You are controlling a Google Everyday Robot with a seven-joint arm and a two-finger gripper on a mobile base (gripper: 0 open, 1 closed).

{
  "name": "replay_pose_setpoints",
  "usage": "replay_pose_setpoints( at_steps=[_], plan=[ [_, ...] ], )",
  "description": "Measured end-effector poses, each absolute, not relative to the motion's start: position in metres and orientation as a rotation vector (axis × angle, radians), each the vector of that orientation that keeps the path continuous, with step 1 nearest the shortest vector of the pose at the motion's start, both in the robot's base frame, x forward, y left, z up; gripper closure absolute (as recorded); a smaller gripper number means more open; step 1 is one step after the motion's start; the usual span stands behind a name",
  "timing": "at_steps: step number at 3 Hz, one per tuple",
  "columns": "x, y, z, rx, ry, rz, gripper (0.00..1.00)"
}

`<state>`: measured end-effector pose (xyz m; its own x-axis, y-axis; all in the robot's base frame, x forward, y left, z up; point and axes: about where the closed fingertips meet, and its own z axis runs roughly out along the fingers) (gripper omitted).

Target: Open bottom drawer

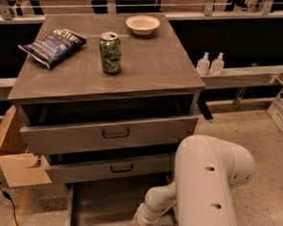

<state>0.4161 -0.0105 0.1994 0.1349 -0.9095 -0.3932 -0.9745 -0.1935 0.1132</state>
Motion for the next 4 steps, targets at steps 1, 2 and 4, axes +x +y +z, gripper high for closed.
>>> replay_pose_setpoints(
  at_steps=[1, 2, 4],
  plan=[
    [0.405, -0.013, 0.209, -2.246, 1.897, 0.599, 1.00],
    [0.412, -0.013, 0.224, -2.206, 1.908, 0.547, 1.00],
    [0.464, -0.070, 0.304, -2.083, 2.009, 0.153, 1.00]
  ],
)
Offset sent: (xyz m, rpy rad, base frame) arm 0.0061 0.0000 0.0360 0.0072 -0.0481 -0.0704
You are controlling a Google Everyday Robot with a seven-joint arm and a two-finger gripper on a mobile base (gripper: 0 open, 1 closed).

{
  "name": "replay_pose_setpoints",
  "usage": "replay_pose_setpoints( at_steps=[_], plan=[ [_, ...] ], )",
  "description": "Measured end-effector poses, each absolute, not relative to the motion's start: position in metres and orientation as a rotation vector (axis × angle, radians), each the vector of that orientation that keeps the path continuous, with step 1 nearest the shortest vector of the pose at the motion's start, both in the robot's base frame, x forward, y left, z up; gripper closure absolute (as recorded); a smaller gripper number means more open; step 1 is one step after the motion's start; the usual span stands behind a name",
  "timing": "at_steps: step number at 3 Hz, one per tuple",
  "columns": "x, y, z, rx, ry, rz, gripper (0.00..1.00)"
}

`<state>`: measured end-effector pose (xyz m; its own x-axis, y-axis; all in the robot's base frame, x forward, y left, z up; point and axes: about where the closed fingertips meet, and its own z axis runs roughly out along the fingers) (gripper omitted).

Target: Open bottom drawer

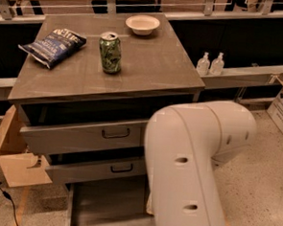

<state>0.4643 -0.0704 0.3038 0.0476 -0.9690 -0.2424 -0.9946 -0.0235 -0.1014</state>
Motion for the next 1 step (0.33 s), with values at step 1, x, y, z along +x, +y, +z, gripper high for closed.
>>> replay_pose_setpoints(
  at_steps=[1],
  plan=[
    [0.4654, -0.0832, 0.3176, -2.112, 1.987, 0.073, 0.82]
  ],
)
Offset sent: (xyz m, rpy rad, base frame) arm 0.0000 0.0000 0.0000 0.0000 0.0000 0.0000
